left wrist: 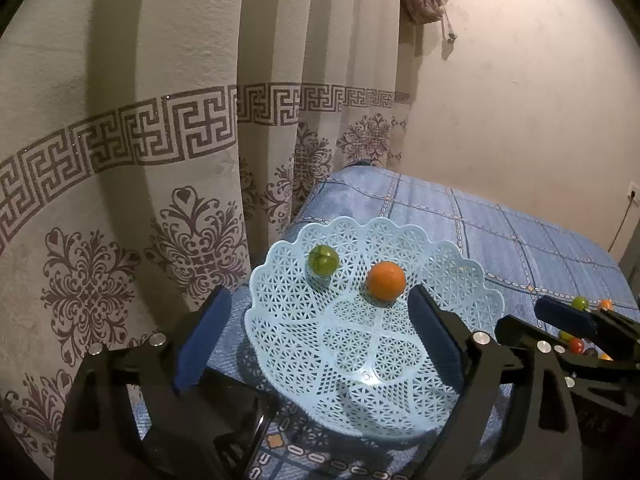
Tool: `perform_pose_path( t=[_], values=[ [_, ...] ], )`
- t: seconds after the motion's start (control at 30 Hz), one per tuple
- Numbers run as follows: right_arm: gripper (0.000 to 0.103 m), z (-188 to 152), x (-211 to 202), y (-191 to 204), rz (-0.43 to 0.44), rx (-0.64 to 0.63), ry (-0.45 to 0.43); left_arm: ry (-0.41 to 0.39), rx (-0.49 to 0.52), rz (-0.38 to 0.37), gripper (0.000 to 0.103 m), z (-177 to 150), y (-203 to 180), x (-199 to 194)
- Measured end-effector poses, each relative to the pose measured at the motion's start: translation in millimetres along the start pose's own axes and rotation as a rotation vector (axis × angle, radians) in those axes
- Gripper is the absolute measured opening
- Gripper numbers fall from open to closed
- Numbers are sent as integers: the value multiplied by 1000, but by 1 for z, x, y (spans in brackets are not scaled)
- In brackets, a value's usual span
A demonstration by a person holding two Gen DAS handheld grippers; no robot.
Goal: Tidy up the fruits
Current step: 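Open the left gripper and withdraw both tools from the basket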
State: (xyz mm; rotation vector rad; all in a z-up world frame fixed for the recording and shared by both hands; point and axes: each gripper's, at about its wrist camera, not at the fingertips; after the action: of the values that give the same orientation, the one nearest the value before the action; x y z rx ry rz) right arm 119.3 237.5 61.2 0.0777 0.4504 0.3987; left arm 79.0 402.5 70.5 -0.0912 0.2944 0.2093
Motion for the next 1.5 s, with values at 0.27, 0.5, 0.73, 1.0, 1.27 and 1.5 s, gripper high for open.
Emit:
perform_pose_path(
  t=[0.27,0.5,0.73,1.0,1.27,1.5],
  values=[
    [61,-7,-12,-16,-37,30,0,-2,8,-4,97,-1,-5,-3],
    [61,-11,-25,-35,-78,68,-10,0,30,-22,98,-4,-15,-5],
    [61,-18,-37,-55,-115,107,-17,9,58,-40,98,-7,-27,-8],
    [62,-25,-51,-83,-158,158,-31,13,81,-54,98,-8,-42,-12],
    [67,-33,-71,-113,-211,199,-58,7,122,-82,98,-9,-66,-18],
    [67,-42,-86,-137,-257,224,-63,7,161,-114,98,-11,-92,-24]
  ],
)
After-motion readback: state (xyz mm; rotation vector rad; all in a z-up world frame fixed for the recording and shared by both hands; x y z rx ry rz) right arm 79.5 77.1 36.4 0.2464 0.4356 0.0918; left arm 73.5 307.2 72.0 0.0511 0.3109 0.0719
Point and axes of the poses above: each gripper's, at about its wrist camera, not at the fingertips, and x roughly the way its jaws point, y to its left, z to its top, and after that the axes turned 15 degrees about -y, right-handed
